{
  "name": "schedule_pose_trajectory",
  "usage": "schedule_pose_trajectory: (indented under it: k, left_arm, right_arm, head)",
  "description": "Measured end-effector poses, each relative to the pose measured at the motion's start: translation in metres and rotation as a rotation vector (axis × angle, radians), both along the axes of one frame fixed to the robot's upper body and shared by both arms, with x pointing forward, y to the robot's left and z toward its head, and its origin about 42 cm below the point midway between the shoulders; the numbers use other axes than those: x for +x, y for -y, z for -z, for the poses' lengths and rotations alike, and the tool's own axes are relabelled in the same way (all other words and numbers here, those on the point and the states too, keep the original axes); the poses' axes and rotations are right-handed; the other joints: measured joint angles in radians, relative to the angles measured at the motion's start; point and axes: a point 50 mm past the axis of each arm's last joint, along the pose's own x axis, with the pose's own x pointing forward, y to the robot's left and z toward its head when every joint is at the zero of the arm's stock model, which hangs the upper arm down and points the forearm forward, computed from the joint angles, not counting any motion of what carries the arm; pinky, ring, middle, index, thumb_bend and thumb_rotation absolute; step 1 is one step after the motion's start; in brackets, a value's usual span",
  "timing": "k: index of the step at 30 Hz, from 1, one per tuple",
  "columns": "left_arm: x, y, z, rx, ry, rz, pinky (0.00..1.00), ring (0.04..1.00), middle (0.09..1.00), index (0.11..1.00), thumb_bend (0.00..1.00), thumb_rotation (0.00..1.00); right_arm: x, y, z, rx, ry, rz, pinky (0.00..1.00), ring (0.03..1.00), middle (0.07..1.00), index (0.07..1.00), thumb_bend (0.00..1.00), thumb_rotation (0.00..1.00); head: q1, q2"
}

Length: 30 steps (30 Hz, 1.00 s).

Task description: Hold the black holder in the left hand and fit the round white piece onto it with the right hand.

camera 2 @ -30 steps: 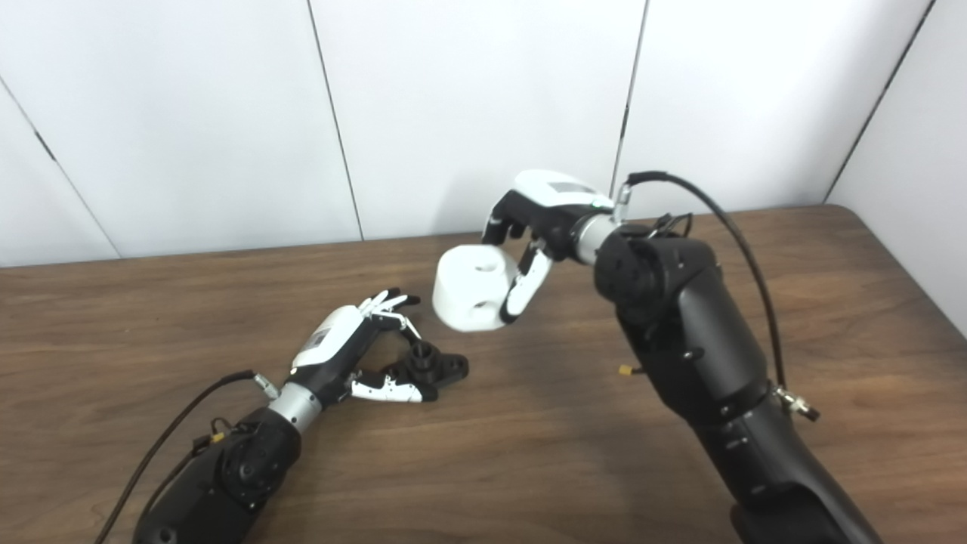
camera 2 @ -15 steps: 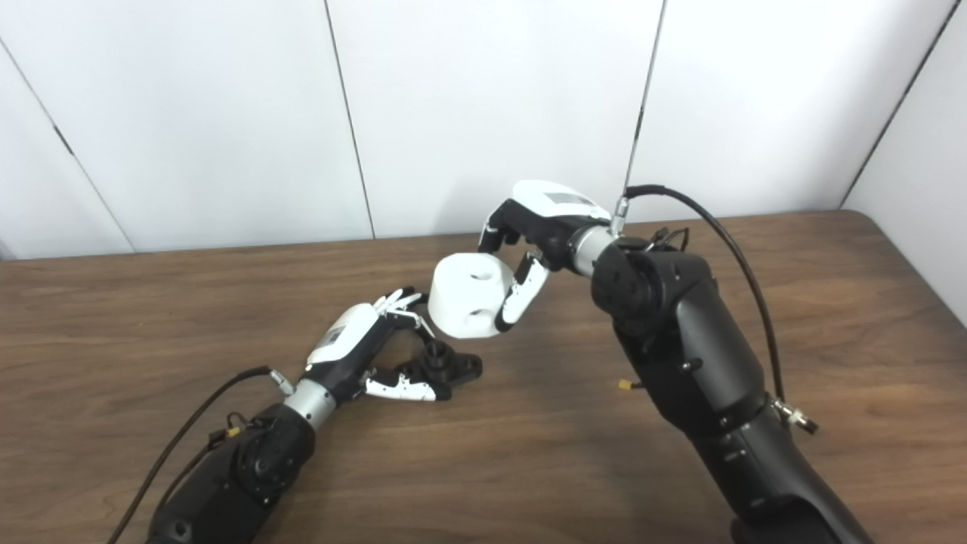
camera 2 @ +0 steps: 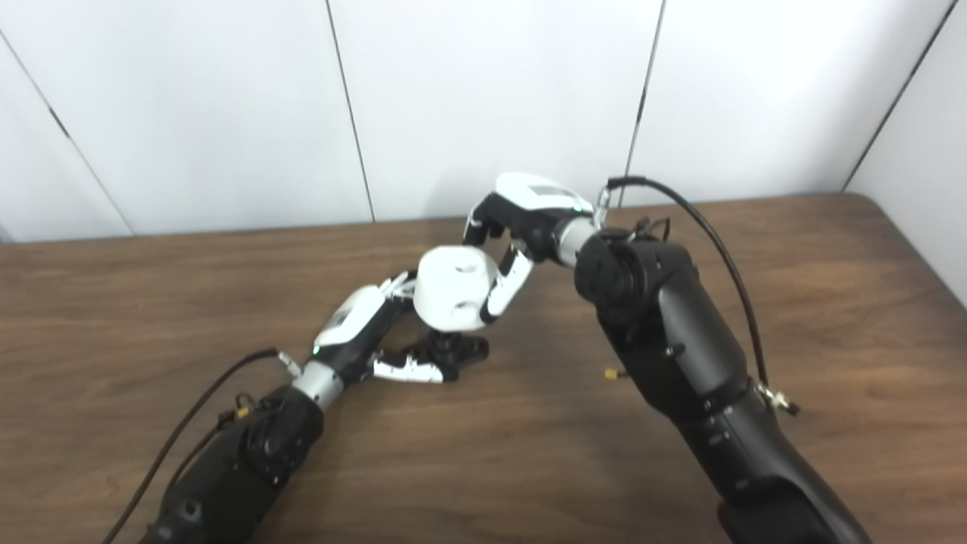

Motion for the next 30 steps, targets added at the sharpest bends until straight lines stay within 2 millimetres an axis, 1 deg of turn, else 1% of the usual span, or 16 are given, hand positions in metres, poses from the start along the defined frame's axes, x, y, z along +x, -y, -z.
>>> schedule_pose_trajectory:
  k: [3,7,10,13,17,18,19,20,24,30]
  left_arm:
    - [-0.0004,0.0014,-0.0003,0.001,-0.001,0.0,1.0,1.0,0.924,0.48,0.52,0.06]
    - [-0.0009,0.0027,-0.0006,0.003,-0.002,0.0,1.0,1.0,0.924,0.48,0.52,0.06]
    - [-0.003,0.0046,-0.0011,0.001,-0.005,-0.006,1.0,1.0,0.923,0.48,0.52,0.06]
    - [-0.0041,0.0055,-0.0011,0.0,-0.005,-0.006,1.0,1.0,0.92,0.479,0.52,0.06]
    - [-0.0049,0.0058,-0.0013,0.0,-0.006,-0.008,1.0,1.0,0.918,0.479,0.52,0.06]
    - [-0.0052,0.0061,-0.0014,0.0,-0.007,-0.008,1.0,1.0,0.918,0.479,0.52,0.06]
    - [-0.0053,0.0062,-0.0014,0.001,-0.007,-0.009,1.0,1.0,0.918,0.479,0.52,0.06]
    - [-0.0054,0.0063,-0.0014,0.001,-0.007,-0.009,1.0,1.0,0.918,0.479,0.52,0.06]
    - [-0.0056,0.0064,-0.0013,0.001,-0.007,-0.009,1.0,1.0,0.915,0.479,0.52,0.06]
    - [-0.0057,0.0064,-0.0012,0.002,-0.01,-0.013,1.0,1.0,0.916,0.479,0.52,0.06]
  right_arm:
    - [0.0015,-0.0024,0.004,-0.012,-0.011,0.0,0.71,0.766,0.728,0.483,0.52,0.14]
    - [0.0017,-0.0044,0.0062,-0.024,-0.014,-0.002,0.74,0.765,0.721,0.483,0.52,0.14]
    - [0.0012,-0.0066,0.0074,-0.029,-0.015,-0.009,0.71,0.751,0.717,0.484,0.52,0.14]
    - [0.0012,-0.0066,0.0075,-0.028,-0.016,-0.009,0.66,0.735,0.715,0.484,0.52,0.14]
    - [0.001,-0.0072,0.0079,-0.027,-0.017,-0.014,0.65,0.74,0.717,0.484,0.52,0.13]
    - [0.0009,-0.0073,0.0081,-0.026,-0.017,-0.015,0.63,0.74,0.712,0.484,0.52,0.13]
    - [0.0009,-0.0073,0.0082,-0.025,-0.018,-0.018,0.63,0.744,0.712,0.483,0.52,0.13]
    - [0.0008,-0.0073,0.0084,-0.025,-0.019,-0.02,0.68,0.767,0.72,0.483,0.52,0.14]
    - [0.0005,-0.0073,0.0093,-0.034,-0.019,-0.022,0.73,0.784,0.73,0.482,0.52,0.14]
    - [-0.0005,-0.0094,0.0113,-0.048,-0.005,-0.036,0.7,0.755,0.723,0.482,0.52,0.14]
  head:
    - [0.003,0.003]
    - [0.005,0.006]
    - [0.006,0.008]
    - [0.009,0.012]
    - [0.014,0.018]
    - [0.014,0.02]
    - [0.014,0.02]
    - [0.015,0.02]
    - [0.017,0.022]
    - [0.018,0.028]
